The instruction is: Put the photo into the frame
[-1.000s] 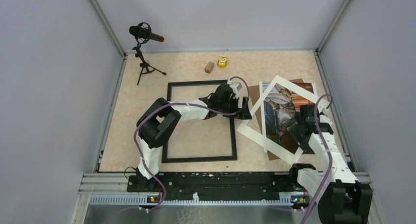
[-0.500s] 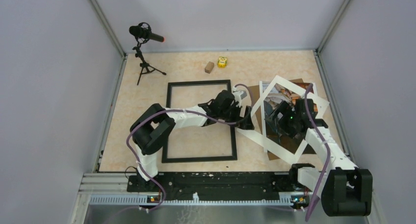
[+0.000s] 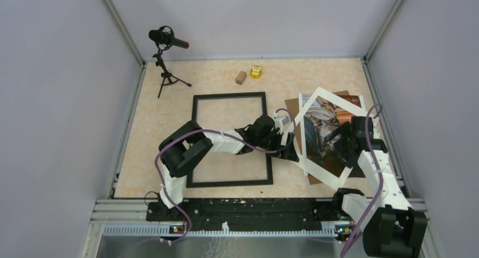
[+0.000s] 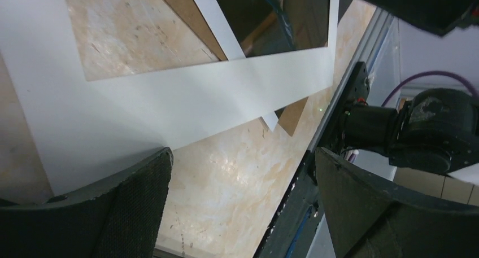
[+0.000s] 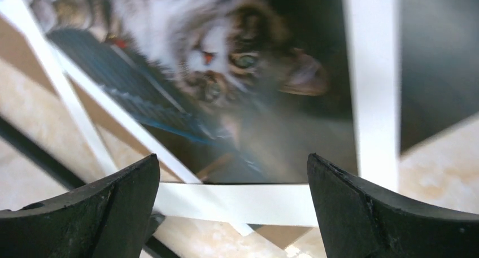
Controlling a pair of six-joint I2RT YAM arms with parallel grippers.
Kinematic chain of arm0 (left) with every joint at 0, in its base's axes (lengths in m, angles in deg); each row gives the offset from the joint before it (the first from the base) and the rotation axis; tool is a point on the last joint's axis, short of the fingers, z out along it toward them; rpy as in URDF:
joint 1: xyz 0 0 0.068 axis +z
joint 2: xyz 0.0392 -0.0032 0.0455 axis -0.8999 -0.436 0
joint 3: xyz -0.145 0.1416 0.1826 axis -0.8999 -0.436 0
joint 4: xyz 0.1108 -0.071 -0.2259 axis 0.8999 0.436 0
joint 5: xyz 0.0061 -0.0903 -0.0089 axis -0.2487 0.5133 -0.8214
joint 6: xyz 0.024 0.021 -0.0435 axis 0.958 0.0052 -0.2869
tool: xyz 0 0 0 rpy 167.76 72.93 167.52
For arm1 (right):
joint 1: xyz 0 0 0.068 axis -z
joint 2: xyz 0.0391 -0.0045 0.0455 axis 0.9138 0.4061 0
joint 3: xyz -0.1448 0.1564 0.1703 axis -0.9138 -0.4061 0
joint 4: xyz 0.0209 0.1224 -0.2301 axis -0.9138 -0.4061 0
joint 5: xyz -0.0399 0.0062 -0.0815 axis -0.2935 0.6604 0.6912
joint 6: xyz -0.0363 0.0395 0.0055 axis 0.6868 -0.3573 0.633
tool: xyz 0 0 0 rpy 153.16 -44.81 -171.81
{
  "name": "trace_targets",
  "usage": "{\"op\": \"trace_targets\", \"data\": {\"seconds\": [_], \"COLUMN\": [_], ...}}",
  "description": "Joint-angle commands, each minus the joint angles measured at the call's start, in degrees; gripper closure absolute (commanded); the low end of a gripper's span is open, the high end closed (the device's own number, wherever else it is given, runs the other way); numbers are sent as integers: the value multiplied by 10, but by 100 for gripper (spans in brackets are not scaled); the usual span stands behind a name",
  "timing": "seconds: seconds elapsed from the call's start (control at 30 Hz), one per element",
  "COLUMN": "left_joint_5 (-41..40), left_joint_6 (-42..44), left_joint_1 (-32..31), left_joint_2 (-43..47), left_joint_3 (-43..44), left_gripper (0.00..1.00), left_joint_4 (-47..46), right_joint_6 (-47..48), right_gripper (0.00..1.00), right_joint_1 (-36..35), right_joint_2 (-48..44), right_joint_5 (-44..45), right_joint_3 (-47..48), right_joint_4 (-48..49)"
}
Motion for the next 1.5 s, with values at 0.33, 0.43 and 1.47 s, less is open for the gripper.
{"op": "trace_targets", "data": {"seconds": [0.33, 0.43, 1.47], "left_joint_5": [-129, -126, -121], "left_joint_6": [-15, -18, -64], "left_joint_1": [21, 25, 49], "left_joint_2": [-39, -45, -40], "left_joint_3": [12, 13, -30], "left_gripper": [1, 1, 1], "left_joint_4": [-39, -38, -84], "right_joint_6": [-148, -148, -15], "right_gripper": [1, 1, 1], "right_joint_1": [7, 7, 7], "right_joint_2": [-13, 0, -109], "right_joint_5": [180, 162, -95], "right_joint_3": [-17, -35, -87], "right_joint_4": [-161, -150, 74]}}
